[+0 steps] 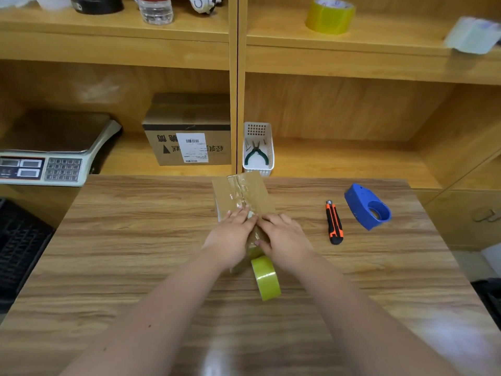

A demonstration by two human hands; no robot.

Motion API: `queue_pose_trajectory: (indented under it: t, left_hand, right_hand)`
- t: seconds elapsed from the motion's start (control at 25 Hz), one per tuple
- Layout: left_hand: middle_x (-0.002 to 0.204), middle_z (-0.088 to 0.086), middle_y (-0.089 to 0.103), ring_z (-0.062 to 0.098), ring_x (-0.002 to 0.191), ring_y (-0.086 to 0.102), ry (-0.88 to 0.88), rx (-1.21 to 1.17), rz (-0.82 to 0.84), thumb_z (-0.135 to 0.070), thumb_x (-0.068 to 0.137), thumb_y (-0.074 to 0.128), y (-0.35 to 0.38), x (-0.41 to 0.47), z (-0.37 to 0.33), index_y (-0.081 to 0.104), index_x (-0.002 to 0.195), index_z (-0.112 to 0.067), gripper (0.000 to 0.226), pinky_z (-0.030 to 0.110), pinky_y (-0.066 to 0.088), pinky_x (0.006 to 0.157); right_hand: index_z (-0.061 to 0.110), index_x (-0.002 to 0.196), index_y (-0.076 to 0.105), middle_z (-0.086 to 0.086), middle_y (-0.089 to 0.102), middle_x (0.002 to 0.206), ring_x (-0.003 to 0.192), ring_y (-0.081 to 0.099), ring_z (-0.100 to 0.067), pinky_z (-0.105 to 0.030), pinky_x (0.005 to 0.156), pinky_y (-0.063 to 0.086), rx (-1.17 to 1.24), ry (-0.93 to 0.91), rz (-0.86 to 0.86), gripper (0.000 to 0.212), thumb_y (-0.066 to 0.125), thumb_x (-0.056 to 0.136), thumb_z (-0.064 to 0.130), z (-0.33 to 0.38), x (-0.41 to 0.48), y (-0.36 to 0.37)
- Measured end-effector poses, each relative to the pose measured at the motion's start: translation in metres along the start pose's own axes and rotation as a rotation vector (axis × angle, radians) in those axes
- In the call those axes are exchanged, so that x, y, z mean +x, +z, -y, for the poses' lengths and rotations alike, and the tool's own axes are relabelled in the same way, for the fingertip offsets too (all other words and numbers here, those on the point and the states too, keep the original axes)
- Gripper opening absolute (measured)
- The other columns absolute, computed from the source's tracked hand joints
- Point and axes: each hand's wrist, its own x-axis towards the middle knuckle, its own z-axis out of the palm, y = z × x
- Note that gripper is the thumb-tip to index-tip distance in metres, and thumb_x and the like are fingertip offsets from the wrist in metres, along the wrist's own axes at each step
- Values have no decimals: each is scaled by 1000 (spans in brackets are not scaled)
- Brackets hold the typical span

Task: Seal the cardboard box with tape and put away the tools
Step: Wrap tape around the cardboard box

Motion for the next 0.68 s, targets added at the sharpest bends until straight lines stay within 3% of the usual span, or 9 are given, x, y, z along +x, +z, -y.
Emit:
queue_pose_trajectory:
  t: [0.2, 0.56, 0.68]
  left_hand:
    - [152, 2, 36, 23, 141, 29, -87, -22, -182, -30, 95, 41, 2, -4, -13, 42, 139, -25, 44, 40, 22, 114]
    - [134, 3, 54, 28, 122, 46, -176, 107, -308, -52, 86, 28, 19, 14, -16, 53, 129, -30, 55, 48, 34, 101]
    - [131, -1, 55, 25, 120, 46, -140, 81, -332, -55, 85, 34, 21, 21, -9, 55, 127, -34, 51, 46, 33, 100]
  right_hand:
    - [24, 132, 46, 4, 47, 136, 122, 38, -22, -39, 103, 34, 113, 10, -38, 48, 54, 88, 40, -22, -6, -1]
    - [21, 130, 49, -1, 51, 136, 128, 42, -21, -39, 105, 40, 406, 378, -153, 39, 53, 91, 22, -131, -25, 8]
    - [21, 131, 49, -6, 52, 133, 123, 46, -25, -43, 101, 44, 465, 544, -137, 41, 53, 90, 17, -163, -26, 22]
